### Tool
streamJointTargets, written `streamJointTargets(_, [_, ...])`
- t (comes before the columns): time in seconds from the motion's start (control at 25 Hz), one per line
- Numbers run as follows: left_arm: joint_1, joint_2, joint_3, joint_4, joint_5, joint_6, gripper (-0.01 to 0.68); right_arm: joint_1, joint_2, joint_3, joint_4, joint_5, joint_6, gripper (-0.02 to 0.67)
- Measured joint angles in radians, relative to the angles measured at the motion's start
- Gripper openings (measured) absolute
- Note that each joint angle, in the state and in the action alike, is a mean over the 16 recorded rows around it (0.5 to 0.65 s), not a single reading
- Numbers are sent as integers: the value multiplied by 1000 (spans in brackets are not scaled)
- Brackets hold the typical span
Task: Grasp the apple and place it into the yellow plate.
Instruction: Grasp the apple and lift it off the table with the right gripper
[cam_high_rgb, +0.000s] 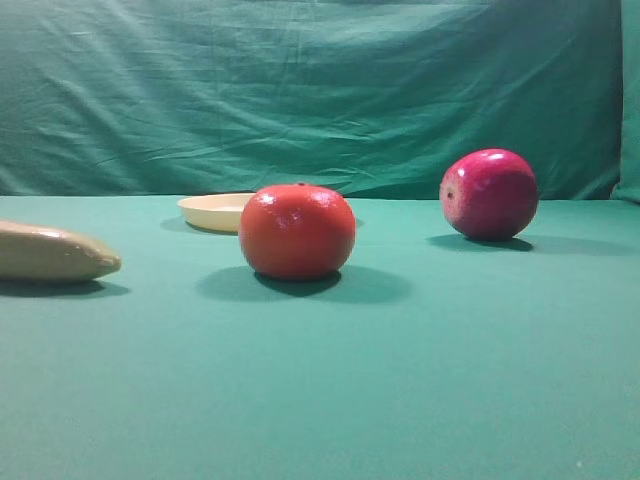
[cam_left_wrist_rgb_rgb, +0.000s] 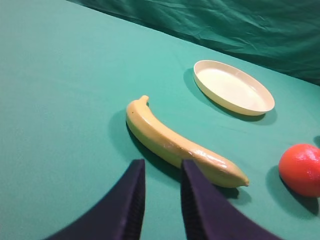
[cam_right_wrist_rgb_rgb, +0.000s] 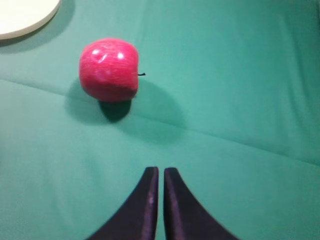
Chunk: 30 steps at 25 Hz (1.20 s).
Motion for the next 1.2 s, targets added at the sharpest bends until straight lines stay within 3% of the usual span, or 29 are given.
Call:
streamJointTargets(0.4, [0, 0, 0, 0, 0, 0, 157, 14, 231, -201, 43, 17, -13, 498])
streamJointTargets(0.56, [0, 0, 0, 0, 0, 0, 157, 14, 318, -266, 79, 25, -13, 611])
streamJointTargets(0.68, [0, 0, 0, 0, 0, 0, 157, 14, 382, -309, 105, 29, -14, 642])
streamJointTargets(1.04, [0, 0, 0, 0, 0, 0, 157, 14, 567, -413, 153, 28, -14, 644])
streamJointTargets(1.2, [0, 0, 0, 0, 0, 0, 157, 14, 634, -441, 157, 25, -15, 610])
